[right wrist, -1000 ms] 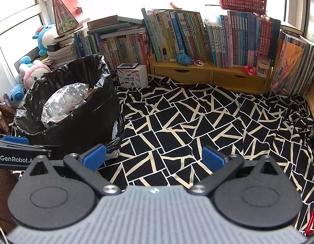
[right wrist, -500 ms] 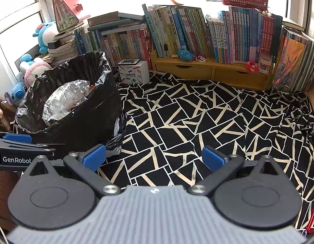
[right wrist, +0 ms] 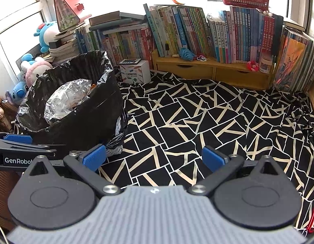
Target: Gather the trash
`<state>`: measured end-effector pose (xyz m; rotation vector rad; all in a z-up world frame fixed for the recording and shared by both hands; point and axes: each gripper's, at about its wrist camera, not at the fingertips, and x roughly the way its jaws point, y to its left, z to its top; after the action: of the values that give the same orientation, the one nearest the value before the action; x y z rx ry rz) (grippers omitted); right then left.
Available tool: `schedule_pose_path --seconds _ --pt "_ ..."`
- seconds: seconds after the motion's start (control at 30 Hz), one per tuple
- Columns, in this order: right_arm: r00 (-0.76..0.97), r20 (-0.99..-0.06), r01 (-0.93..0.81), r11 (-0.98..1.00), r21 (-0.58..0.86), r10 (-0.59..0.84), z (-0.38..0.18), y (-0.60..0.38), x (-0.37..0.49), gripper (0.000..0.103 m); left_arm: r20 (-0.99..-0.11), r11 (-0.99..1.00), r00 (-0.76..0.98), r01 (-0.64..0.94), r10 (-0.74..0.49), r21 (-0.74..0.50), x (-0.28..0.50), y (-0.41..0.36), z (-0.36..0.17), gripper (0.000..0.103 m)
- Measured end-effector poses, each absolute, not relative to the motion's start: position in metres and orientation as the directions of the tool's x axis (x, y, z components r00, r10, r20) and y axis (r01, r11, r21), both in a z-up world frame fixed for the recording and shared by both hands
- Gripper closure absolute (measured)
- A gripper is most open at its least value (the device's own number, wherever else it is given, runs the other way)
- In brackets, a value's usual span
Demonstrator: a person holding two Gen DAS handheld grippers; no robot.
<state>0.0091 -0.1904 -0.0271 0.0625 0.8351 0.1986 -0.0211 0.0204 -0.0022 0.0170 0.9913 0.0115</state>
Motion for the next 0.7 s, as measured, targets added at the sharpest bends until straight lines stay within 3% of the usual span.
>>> schedule_pose_path --seconds 0.7 --pt "0.651 -0.732 -0.157 0.979 0.128 0.200 -0.0267 -0.1905 0.0089 0.000 -0.833 0.999 0.553 0.003 0.025 0.032 -0.0230 0.0186 -0.0025 0.009"
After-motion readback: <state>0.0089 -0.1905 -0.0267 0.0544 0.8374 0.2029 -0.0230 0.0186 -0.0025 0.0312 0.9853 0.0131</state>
